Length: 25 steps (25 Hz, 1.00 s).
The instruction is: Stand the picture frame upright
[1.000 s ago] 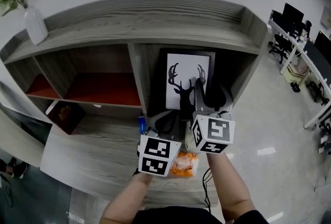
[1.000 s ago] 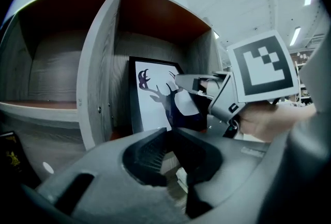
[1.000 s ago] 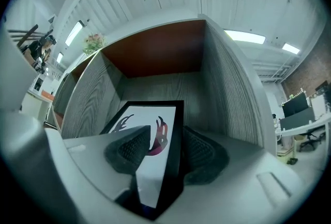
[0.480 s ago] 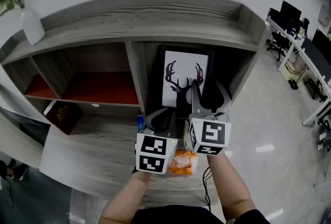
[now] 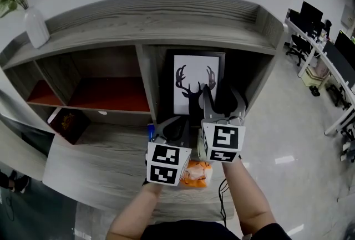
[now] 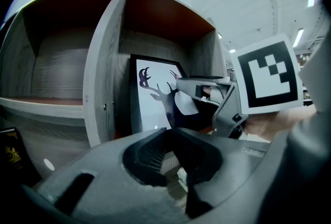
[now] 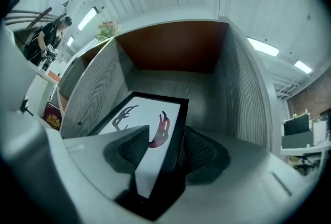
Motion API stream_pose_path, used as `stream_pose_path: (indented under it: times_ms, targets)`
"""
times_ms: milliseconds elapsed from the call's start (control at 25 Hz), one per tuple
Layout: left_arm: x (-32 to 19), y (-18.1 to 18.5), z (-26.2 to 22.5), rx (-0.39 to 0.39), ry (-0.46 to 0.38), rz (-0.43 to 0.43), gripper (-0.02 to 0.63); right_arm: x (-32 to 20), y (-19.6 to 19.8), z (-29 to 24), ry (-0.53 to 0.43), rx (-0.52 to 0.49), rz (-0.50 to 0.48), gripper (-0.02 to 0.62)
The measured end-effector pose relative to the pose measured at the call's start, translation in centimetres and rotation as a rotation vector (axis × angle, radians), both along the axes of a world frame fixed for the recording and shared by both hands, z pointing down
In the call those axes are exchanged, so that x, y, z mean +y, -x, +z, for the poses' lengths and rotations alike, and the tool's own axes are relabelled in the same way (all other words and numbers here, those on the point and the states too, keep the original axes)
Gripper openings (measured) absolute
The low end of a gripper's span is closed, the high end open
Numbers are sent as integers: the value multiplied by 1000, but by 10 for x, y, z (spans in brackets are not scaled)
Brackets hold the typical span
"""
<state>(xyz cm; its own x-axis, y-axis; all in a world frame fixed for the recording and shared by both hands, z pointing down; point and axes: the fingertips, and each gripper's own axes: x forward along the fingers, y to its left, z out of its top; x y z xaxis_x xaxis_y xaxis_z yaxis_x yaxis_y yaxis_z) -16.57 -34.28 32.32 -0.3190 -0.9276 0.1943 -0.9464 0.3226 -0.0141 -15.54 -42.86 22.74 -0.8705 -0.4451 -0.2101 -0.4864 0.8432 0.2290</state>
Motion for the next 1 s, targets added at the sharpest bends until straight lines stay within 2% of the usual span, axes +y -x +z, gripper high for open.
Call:
stream_pose_path:
  times_ms: [320,440,680,800,1000]
  targets:
    - [0,-1,-1,-7,-5,-1,17,26,-25,4,-10,-5,-47,182]
    - [1,-1,-1,-24,2,-1,17,34,-32,18,-5,28,-59,127]
    - [1,-3,-1,-32,1,0,17,46,-39,44,54,78,-88,70]
    - [1,-3,0,-36,3,3,17,52,-36,59,67,126,-91,10]
    - [2,-3,1,-28,15,18,23,69,-24,72,93,197,-156,2]
